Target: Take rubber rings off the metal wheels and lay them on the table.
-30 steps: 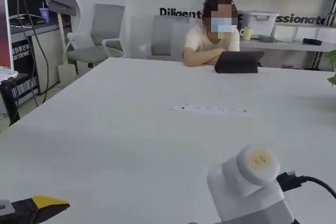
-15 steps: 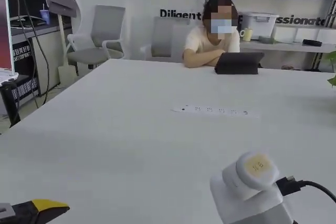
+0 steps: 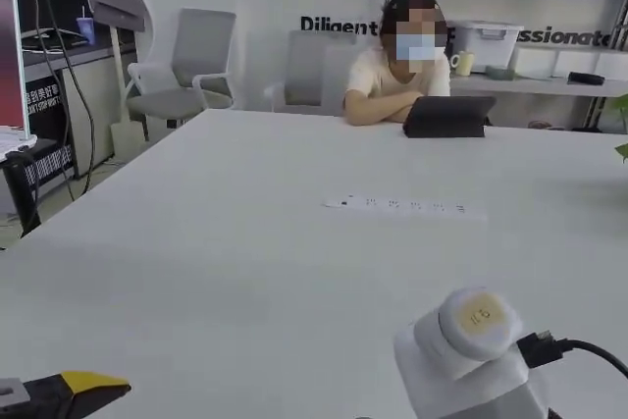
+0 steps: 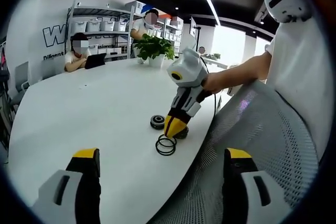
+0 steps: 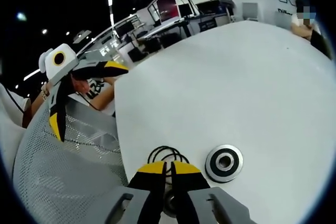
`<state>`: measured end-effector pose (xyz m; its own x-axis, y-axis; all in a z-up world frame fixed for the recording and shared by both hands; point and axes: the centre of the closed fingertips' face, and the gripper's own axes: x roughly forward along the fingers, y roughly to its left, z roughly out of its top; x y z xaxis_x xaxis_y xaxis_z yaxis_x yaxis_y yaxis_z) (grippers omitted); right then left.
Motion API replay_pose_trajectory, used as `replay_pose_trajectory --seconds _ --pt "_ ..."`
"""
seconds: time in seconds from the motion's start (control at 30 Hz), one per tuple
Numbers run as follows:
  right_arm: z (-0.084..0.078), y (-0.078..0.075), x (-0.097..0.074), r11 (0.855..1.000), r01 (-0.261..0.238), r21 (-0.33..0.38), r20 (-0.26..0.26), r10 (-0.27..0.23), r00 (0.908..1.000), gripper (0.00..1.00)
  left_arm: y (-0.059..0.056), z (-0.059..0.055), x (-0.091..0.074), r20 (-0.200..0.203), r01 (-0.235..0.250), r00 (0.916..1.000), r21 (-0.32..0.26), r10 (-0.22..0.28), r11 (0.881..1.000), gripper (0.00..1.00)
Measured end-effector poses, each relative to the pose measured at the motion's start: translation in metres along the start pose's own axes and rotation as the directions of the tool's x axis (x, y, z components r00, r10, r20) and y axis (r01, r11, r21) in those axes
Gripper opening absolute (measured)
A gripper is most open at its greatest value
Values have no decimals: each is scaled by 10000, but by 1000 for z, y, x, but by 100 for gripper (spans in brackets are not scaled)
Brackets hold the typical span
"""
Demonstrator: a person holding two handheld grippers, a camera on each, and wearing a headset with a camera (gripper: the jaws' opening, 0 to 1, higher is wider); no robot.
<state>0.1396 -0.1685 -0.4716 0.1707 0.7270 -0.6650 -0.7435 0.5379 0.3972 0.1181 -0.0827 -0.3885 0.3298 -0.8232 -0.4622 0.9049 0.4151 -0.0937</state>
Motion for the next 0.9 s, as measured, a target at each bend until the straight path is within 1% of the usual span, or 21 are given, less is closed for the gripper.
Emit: replay_pose_trajectory --seconds 0.1,0.23,0.53,0.77,0.9 --pt "1 -3 0 10000 93 4 43 -93 9999 0 0 0 0 -17 -2 10000 -19 2 10000 96" --pt "1 -3 0 10000 97 -1 46 -97 9999 0 0 -1 0 -37 -8 10000 -13 8 10000 96" --pt "7 -8 -6 9997 198 134 332 -202 9992 0 1 -1 0 -42 -27 10000 -24 27 10000 96" --pt "17 -16 -15 9987 378 343 847 -406 9956 0 1 -1 0 -32 -43 10000 11 43 10000 96" --pt "24 -21 -23 9974 494 533 1206 -555 9911 1 1 -1 0 -41 -29 10000 58 29 10000 96"
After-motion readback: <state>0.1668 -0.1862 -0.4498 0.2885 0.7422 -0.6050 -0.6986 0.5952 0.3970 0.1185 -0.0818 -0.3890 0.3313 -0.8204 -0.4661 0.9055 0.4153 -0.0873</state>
